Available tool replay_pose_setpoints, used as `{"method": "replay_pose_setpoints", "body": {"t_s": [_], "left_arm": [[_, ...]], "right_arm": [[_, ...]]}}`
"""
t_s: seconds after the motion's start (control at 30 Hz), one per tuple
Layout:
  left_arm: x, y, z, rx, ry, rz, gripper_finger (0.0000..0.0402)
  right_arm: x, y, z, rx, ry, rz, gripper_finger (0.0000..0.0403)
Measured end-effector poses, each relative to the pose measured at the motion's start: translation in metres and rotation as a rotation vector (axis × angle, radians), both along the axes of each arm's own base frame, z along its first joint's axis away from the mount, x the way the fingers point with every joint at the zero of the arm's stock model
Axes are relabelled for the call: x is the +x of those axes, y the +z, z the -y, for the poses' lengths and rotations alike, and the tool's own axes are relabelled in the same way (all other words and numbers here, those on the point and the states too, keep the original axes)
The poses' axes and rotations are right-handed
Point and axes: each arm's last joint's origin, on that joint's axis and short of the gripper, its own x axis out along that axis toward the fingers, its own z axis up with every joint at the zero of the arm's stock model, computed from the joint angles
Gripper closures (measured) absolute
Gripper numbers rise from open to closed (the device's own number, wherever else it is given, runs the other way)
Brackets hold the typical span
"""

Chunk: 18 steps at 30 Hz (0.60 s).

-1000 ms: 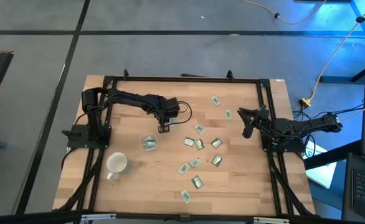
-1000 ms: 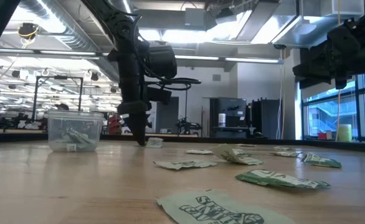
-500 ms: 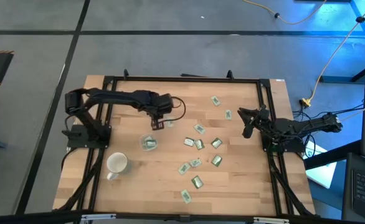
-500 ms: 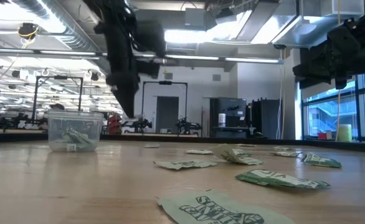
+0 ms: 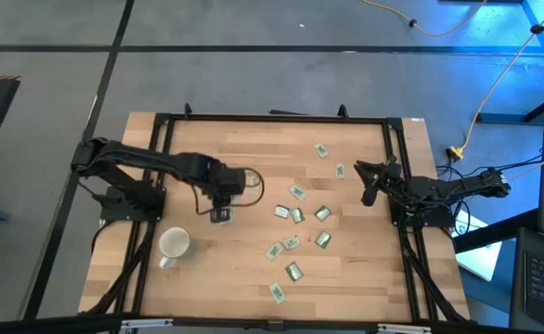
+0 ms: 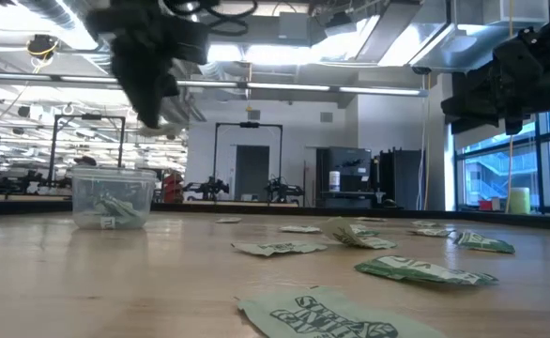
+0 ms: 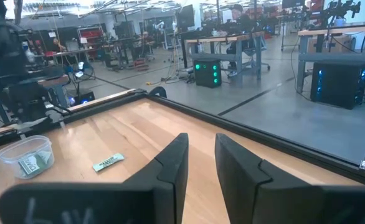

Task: Pick and place Stevia / Truvia into bins
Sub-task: Put the green stevia packet into the transparent container

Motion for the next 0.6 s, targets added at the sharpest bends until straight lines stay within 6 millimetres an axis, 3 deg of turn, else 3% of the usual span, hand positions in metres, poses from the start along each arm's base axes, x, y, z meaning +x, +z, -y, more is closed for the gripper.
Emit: {"method": "replay_pose_setpoints", "body": {"t_s": [0.27,0.6], "left_arm": [[0.002,-0.016,0.032,0.0,-0.004,-0.097,0.0398],[0.014,-0.047,0.032,0.027,0.011,-0.237,0.0398]], "right_arm": [[0.0,0.0,0.0,0.0,0.0,0.0,0.0318],[0.0,0.0,0.0,0.021,0.0,0.016,0.0318]]}}
